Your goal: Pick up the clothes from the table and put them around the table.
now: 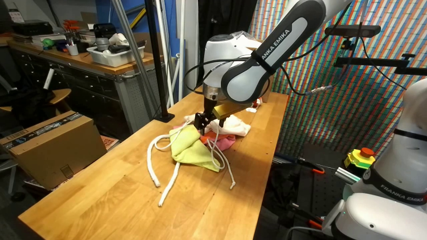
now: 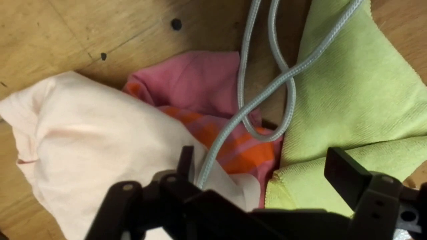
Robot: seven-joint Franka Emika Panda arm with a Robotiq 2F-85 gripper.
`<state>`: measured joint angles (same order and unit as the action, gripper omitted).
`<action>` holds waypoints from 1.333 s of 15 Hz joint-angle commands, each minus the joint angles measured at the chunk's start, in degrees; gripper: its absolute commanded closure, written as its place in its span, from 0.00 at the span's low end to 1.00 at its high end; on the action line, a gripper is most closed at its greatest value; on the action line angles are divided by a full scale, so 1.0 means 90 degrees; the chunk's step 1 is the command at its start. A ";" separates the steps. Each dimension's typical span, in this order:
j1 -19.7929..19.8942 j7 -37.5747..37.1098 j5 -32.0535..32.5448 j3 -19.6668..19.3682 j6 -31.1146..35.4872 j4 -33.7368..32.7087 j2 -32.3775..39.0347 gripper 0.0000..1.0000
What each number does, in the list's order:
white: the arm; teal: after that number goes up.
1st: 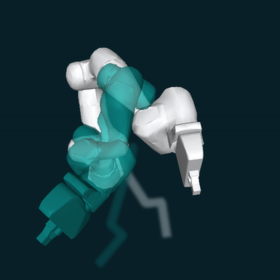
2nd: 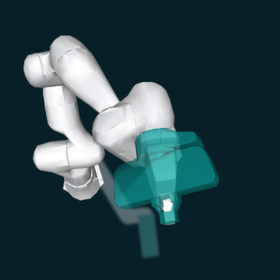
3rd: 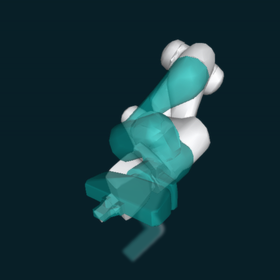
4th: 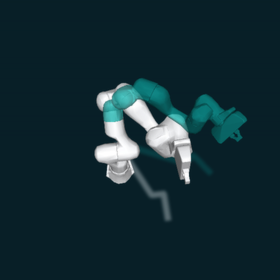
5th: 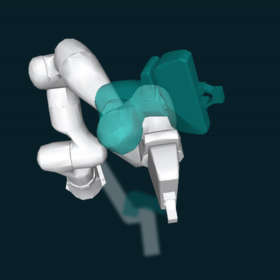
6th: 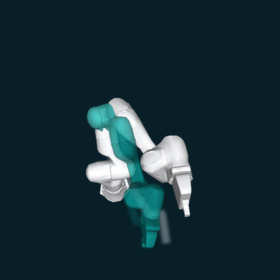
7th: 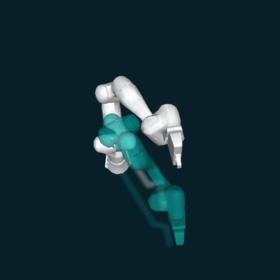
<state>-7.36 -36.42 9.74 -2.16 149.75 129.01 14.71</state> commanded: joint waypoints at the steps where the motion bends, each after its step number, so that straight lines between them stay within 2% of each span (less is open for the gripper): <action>1: -0.0114 -0.0270 -0.0129 -0.0043 -0.0086 0.0165 -0.0103 0.00; 8: -0.0148 -0.0228 -0.0159 0.0033 -0.0082 0.0238 0.0067 0.00; 19: -0.0575 -0.0714 0.0233 -0.0148 0.0107 0.0191 0.0418 0.00; 20: -0.0597 -0.0756 0.0249 -0.0165 0.0114 0.0201 0.0422 0.04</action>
<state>-11.07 -40.63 10.28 -2.18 149.78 131.13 18.05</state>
